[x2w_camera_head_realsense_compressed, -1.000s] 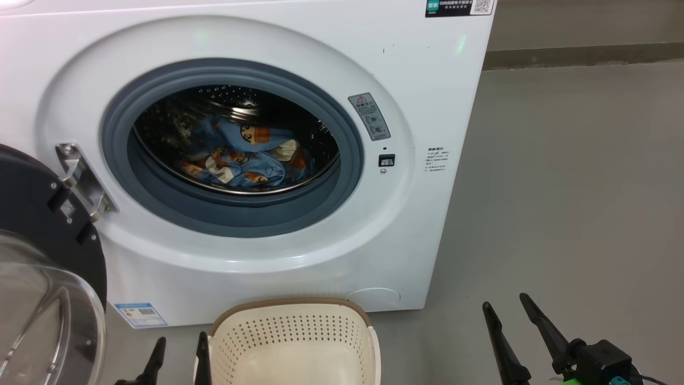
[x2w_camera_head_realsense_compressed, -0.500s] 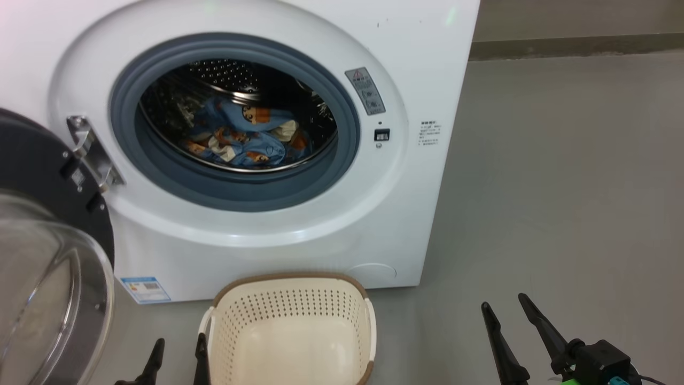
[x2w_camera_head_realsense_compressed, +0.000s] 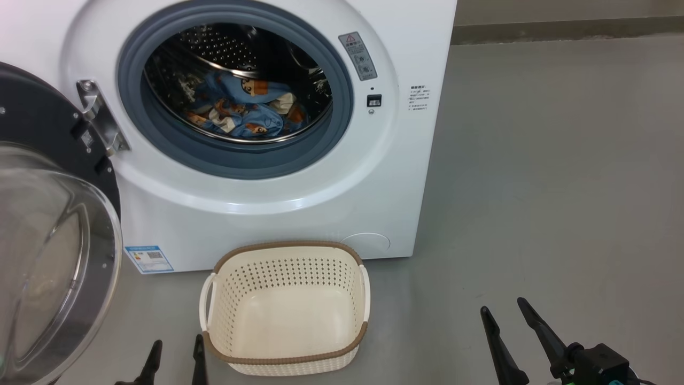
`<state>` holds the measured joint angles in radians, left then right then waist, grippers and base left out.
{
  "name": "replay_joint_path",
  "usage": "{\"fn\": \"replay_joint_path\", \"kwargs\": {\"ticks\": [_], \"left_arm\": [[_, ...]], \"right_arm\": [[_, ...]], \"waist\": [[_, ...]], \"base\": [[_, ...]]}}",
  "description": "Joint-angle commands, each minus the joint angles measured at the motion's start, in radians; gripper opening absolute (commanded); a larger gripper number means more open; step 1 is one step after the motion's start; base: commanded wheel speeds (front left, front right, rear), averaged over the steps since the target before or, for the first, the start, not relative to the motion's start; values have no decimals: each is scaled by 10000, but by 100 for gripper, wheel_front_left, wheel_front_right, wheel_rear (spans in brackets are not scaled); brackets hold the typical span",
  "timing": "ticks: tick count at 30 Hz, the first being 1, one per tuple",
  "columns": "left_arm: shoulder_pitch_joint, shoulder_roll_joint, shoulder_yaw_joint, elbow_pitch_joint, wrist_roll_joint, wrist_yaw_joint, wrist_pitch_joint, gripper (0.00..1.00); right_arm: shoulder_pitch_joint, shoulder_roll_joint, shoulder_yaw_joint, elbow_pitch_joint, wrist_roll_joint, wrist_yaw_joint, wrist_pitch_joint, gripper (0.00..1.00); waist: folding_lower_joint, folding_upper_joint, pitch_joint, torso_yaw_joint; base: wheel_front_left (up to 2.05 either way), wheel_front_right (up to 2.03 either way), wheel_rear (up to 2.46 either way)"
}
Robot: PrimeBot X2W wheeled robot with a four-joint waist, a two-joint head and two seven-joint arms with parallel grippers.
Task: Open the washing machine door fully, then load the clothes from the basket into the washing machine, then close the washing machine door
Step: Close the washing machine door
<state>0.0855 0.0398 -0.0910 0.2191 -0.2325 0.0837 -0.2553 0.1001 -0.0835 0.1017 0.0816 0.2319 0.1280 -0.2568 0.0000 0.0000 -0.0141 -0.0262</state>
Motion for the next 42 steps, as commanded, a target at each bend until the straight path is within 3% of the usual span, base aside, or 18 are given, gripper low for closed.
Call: {"fn": "replay_joint_path", "kwargs": {"ticks": [1, 25, 32, 42], "left_arm": [[-193, 104, 321, -196, 62, 37, -65, 100], [-234, 104, 184, -178, -16, 30, -65, 100], [-287, 104, 161, -228, -2, 131, -65, 100], [-98, 104, 474, -503, -114, 376, -65, 100]], "right_arm": [[-237, -27, 258, -230, 35, 27, -49, 100], [-228, 5, 227, -241, 21, 27, -49, 100], [-197, -8, 325, -191, 44, 27, -49, 100], [-398, -238, 735, -86, 139, 27, -49, 100]], "waist": [[0, 0, 5, 1], [0, 0, 3, 142], [0, 0, -92, 922], [0, 0, -354, 2858]], "base": [[0, 0, 0], [0, 0, 0], [0, 0, 0], [0, 0, 0]]}}
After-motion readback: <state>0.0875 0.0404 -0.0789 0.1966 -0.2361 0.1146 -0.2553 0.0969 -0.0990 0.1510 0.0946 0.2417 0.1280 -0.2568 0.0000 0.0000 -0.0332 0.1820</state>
